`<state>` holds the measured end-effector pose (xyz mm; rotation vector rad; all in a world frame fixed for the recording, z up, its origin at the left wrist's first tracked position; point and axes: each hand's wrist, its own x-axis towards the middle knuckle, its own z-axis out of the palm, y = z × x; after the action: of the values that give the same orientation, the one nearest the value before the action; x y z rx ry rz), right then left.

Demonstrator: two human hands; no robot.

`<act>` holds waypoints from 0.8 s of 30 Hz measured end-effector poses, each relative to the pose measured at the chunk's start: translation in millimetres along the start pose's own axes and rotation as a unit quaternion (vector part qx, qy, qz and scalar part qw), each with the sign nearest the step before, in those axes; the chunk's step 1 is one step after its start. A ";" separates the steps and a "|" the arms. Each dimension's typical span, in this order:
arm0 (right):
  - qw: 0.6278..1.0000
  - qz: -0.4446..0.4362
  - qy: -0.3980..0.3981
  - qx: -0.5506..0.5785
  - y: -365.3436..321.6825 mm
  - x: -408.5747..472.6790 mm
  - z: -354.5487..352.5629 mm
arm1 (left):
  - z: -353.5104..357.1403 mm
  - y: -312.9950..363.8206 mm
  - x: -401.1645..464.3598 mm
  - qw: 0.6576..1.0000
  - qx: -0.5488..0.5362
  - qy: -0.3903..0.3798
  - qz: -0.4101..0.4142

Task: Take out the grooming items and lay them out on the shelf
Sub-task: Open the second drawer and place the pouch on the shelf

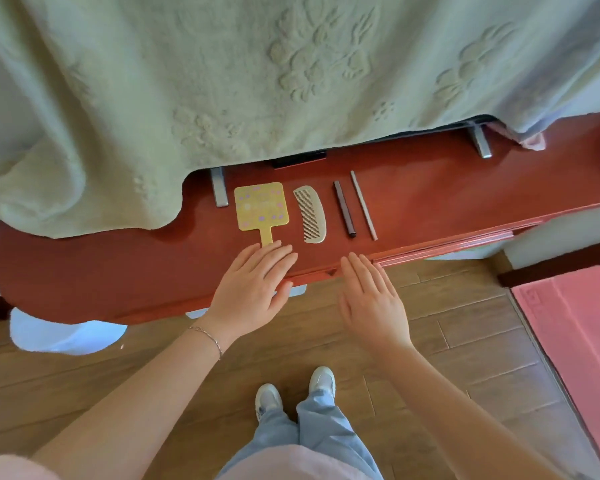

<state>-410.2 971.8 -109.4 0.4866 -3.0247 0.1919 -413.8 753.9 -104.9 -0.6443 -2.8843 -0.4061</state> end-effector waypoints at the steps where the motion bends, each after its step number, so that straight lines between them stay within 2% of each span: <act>1: 1.000 0.030 0.001 -0.001 11.4 -10.0 -5.8 | 0.5 9.4 9.4 1.000 -0.009 0.001 0.017; 7: 0.980 0.198 0.005 -0.024 73.5 -77.8 -36.9 | 11.5 82.5 60.9 0.990 -0.047 -0.020 0.132; 15: 0.924 0.381 0.023 -0.024 134.4 -165.5 -53.1 | 47.3 160.9 92.8 0.971 -0.071 -0.046 0.226; 19: 0.910 0.414 0.011 -0.022 160.2 -193.6 -56.4 | 62.6 193.2 108.0 0.968 -0.071 -0.066 0.232; 24: 0.912 0.410 0.009 -0.019 200.1 -215.8 -58.4 | 71.4 227.9 123.4 0.973 -0.061 -0.077 0.208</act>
<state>-266.1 1234.5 -93.5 -0.8082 -2.9922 0.1680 -431.4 1021.9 -94.9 -1.3201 -2.7681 -0.4900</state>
